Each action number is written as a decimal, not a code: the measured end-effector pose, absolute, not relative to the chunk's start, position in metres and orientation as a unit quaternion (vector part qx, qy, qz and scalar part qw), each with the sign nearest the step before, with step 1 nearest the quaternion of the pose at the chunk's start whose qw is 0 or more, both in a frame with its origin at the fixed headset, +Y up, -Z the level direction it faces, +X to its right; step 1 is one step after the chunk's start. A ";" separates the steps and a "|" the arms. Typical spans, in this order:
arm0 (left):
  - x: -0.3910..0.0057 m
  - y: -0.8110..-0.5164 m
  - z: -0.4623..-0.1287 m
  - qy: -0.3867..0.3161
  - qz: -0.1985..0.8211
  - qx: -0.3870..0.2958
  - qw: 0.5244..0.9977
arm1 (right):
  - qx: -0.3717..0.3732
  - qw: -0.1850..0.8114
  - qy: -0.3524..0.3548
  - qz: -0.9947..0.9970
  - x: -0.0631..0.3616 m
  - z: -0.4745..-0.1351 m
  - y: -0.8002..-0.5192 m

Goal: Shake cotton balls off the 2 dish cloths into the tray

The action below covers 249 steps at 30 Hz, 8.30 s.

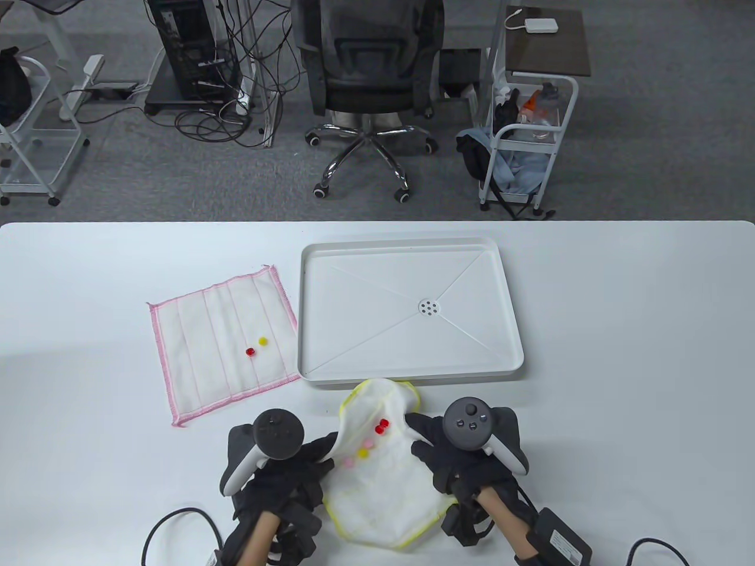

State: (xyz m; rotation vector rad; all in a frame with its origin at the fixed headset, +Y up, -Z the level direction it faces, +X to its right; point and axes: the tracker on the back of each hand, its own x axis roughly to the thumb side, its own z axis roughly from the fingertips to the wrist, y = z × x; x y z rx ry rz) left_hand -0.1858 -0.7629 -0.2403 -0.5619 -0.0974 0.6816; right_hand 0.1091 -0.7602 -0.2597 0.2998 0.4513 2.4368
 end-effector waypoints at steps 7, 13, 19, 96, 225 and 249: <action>-0.183 -0.757 -0.242 -0.051 0.390 -0.269 0.879 | 0.116 0.337 0.168 0.919 0.121 -0.259 -0.748; -0.173 -0.739 -0.248 -0.060 0.402 -0.256 0.877 | 0.119 0.345 0.183 0.913 0.132 -0.269 -0.728; -0.161 -0.714 -0.265 -0.061 0.383 -0.237 0.891 | 0.111 0.340 0.177 0.917 0.138 -0.285 -0.711; -0.092 -0.664 -0.374 -0.150 0.654 0.033 0.741 | 0.197 0.532 -0.057 0.822 0.122 -0.391 -0.672; -0.332 -0.784 -0.296 0.097 0.154 -0.292 0.939 | 0.064 -0.006 0.181 0.981 0.232 -0.248 -0.769; -0.294 -0.784 -0.272 0.119 0.060 -0.338 0.932 | 0.072 0.011 0.194 0.978 0.231 -0.249 -0.772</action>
